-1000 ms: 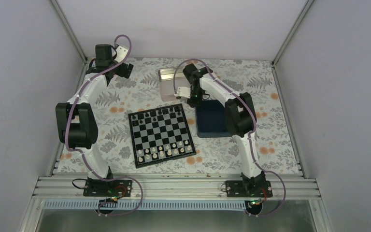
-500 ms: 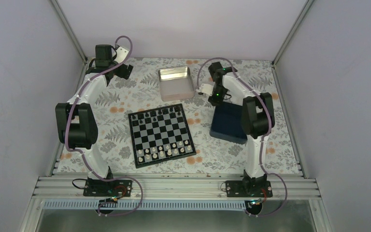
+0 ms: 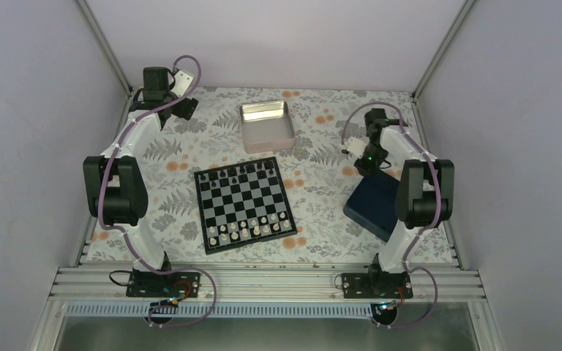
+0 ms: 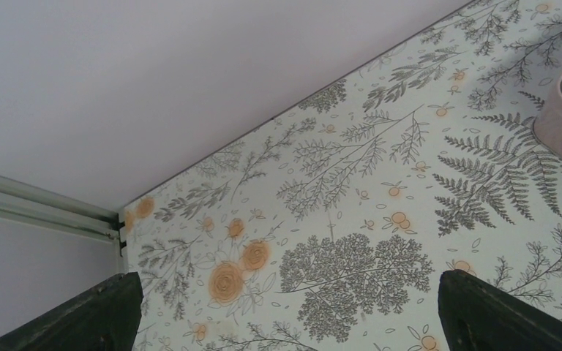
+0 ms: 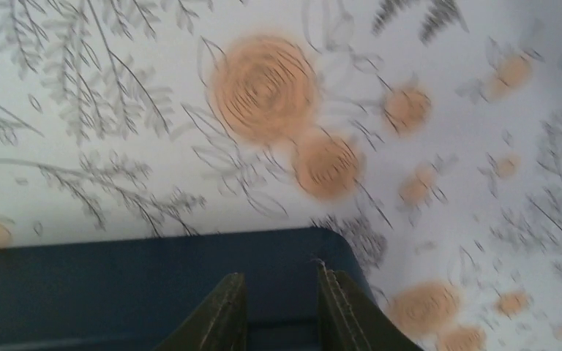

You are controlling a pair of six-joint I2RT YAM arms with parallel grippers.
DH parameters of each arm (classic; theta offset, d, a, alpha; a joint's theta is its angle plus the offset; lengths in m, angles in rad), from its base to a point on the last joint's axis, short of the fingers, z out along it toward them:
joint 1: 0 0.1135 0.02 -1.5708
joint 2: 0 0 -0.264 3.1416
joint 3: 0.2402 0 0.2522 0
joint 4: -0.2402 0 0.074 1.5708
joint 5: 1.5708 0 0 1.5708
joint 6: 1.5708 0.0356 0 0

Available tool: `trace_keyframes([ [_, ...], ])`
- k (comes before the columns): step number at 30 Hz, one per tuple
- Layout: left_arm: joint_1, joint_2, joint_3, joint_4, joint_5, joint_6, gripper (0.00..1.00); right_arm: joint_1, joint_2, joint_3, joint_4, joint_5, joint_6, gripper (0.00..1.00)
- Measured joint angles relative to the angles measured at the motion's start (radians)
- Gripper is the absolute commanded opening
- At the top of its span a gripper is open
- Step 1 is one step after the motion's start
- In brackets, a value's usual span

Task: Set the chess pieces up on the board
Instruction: Move the storage box to the center of the board, then adjust the storage box at the center of the board.

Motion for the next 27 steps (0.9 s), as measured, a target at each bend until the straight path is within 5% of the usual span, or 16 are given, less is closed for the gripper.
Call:
trace_keyframes([
  [6, 0.002, 0.001, 0.028, -0.003, -0.02, 0.0, 1.0, -0.058, -0.136, -0.051, 0.036, -0.002, -0.034, 0.51],
  [9, 0.002, 0.001, 0.032, 0.001, -0.029, 0.003, 1.0, -0.058, -0.197, -0.052, 0.029, -0.016, -0.063, 0.4],
  [11, 0.002, 0.001, 0.032, 0.002, -0.034, 0.005, 1.0, -0.058, -0.233, -0.056, 0.019, -0.024, -0.084, 0.17],
  [13, 0.002, 0.001, 0.032, 0.002, -0.038, 0.008, 1.0, -0.058, -0.267, -0.069, 0.004, -0.027, -0.101, 0.05],
  [27, 0.003, -0.061, -0.077, 0.056, -0.043, 0.011, 1.0, -0.054, -0.29, -0.182, -0.202, -0.094, -0.101, 0.04],
])
